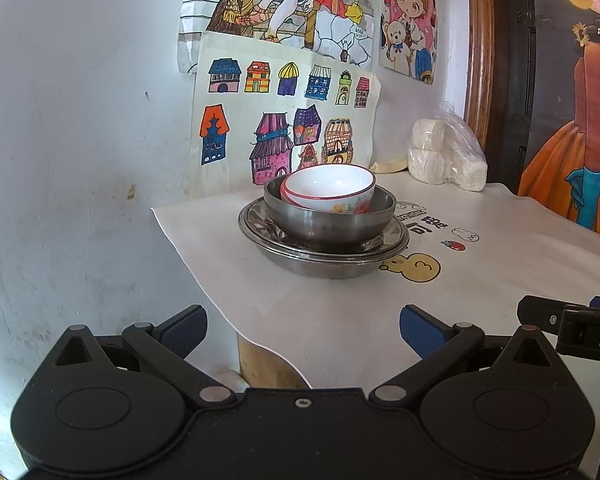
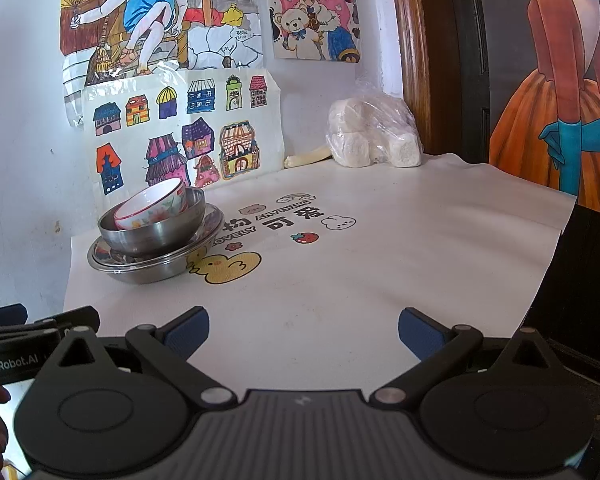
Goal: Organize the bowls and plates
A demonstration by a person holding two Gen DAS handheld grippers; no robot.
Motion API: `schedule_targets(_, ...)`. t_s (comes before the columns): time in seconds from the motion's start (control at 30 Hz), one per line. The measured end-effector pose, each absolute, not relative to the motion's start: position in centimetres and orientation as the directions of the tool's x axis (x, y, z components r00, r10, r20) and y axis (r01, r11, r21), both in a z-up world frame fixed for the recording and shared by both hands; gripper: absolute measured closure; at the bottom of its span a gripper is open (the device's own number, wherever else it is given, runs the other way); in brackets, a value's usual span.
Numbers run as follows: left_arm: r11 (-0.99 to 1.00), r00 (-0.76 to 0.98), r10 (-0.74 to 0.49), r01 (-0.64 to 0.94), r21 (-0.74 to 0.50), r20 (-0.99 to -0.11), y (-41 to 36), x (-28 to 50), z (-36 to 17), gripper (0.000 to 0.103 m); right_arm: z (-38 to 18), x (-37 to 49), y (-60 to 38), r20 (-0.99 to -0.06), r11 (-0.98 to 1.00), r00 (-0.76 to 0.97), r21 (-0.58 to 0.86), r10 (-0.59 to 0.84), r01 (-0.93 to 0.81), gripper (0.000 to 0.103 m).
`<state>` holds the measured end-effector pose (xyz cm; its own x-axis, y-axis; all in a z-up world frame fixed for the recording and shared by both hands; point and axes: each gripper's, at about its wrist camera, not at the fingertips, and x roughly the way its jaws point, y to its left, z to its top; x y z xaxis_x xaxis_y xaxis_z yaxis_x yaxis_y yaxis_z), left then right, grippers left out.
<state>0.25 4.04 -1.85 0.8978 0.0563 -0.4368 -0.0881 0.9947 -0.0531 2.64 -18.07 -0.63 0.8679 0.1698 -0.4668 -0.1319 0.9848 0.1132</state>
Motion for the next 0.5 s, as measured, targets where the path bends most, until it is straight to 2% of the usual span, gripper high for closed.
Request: schedule_targets(0.5,0.995,0.89,0.026,-0.069,-0.077,-0.455,4.24,0.49,-2.15,0.001,-0.82,2.74,-18.06,-0.471,0.985,0.865,0.112,0.171,-0.134,0.0)
